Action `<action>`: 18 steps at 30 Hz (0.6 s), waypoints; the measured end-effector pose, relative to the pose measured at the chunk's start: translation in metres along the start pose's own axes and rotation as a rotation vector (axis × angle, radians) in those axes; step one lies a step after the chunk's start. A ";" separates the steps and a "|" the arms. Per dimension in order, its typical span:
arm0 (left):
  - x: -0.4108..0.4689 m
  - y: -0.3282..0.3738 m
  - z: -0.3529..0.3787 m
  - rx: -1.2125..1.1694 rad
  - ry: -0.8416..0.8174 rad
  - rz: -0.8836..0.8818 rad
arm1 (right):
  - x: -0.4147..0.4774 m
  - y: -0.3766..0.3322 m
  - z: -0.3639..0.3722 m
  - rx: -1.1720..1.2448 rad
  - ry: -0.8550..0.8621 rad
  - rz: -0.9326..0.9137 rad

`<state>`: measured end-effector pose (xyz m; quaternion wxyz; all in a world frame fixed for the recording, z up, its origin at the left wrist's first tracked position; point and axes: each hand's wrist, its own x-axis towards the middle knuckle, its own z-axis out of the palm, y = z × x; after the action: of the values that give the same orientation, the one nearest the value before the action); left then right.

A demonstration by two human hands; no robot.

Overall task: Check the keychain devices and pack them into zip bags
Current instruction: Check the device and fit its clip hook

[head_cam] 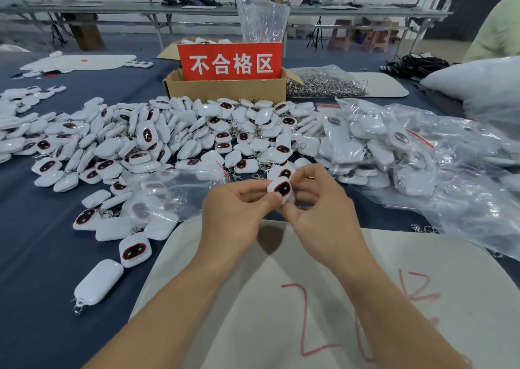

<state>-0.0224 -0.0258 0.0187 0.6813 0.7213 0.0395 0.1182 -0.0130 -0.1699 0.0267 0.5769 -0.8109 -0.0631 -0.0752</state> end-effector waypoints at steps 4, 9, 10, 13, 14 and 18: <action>0.002 -0.003 -0.003 -0.009 0.058 -0.059 | -0.006 0.000 0.006 -0.055 -0.074 -0.105; 0.003 -0.001 0.000 0.017 0.050 -0.022 | 0.004 -0.002 0.000 0.279 -0.149 0.135; 0.002 -0.001 0.001 0.048 0.051 -0.011 | 0.005 -0.003 -0.002 0.385 -0.170 0.190; -0.001 0.001 0.000 0.060 0.001 0.040 | 0.006 -0.005 -0.005 0.506 -0.208 0.259; -0.001 0.002 -0.002 0.052 -0.002 0.049 | 0.006 -0.005 -0.006 0.503 -0.221 0.267; -0.006 0.003 -0.002 0.179 0.030 0.139 | 0.008 -0.007 -0.008 0.491 -0.211 0.273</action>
<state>-0.0289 -0.0250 0.0212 0.6035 0.7785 0.0101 0.1719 -0.0073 -0.1748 0.0370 0.7509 -0.6513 -0.0296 0.1055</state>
